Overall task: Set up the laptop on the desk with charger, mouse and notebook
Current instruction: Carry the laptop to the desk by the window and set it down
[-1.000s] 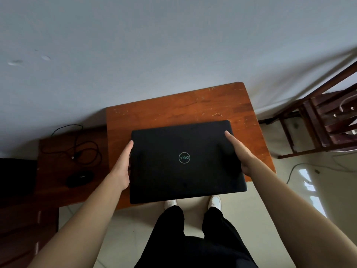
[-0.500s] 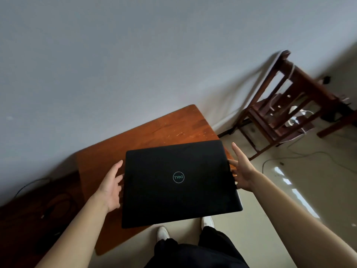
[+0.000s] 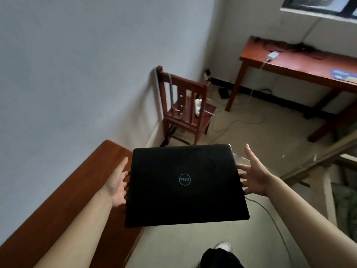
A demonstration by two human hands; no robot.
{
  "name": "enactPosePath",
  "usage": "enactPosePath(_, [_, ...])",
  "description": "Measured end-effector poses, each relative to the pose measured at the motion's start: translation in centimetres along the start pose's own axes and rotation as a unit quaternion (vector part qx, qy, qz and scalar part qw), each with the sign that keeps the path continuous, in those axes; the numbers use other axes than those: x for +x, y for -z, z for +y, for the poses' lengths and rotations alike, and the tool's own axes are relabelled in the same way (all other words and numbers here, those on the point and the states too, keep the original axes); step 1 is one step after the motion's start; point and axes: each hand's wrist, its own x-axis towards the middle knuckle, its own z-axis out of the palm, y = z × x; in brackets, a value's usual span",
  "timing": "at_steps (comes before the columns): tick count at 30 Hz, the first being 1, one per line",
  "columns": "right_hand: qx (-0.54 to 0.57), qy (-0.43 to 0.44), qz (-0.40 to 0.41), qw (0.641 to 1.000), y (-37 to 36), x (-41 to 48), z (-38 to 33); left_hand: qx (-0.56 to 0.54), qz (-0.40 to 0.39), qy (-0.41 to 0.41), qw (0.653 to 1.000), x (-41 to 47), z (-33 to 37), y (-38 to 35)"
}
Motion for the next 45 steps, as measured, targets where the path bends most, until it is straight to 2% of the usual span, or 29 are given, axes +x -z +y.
enactPosePath(5, [0.083, 0.019, 0.045, 0.995, 11.2, -1.5, 0.3, 0.065, -0.059, 0.018, 0.996, 4.0, 3.4, -12.0])
enactPosePath(11, [0.121, 0.036, 0.080, 0.989, 24.0, -2.7, -1.7, 0.171, -0.094, 0.028, 0.980, 7.9, 5.7, -26.7])
enactPosePath(17, [0.197, 0.052, 0.120, 0.972, 32.4, -2.9, -4.2, 0.200, -0.135, 0.021, 0.970, 10.8, 8.8, -37.9])
enactPosePath(25, [0.323, 0.043, 0.136, 0.936, 40.6, 1.0, -9.6, 0.242, -0.136, 0.034, 0.960, 19.5, 13.5, -49.6])
enactPosePath(33, [0.339, 0.054, 0.194, 0.919, 49.8, 8.9, -22.4, 0.298, -0.160, 0.050, 0.940, 34.4, 23.1, -64.8])
enactPosePath(39, [0.369, 0.073, 0.216, 0.901, 56.5, 11.9, -33.6, 0.332, -0.187, 0.040, 0.924, 40.8, 33.5, -76.9])
enactPosePath(45, [0.385, 0.077, 0.231, 0.890, 63.6, 15.7, -40.4, 0.340, -0.192, 0.052, 0.919, 46.1, 38.8, -86.7])
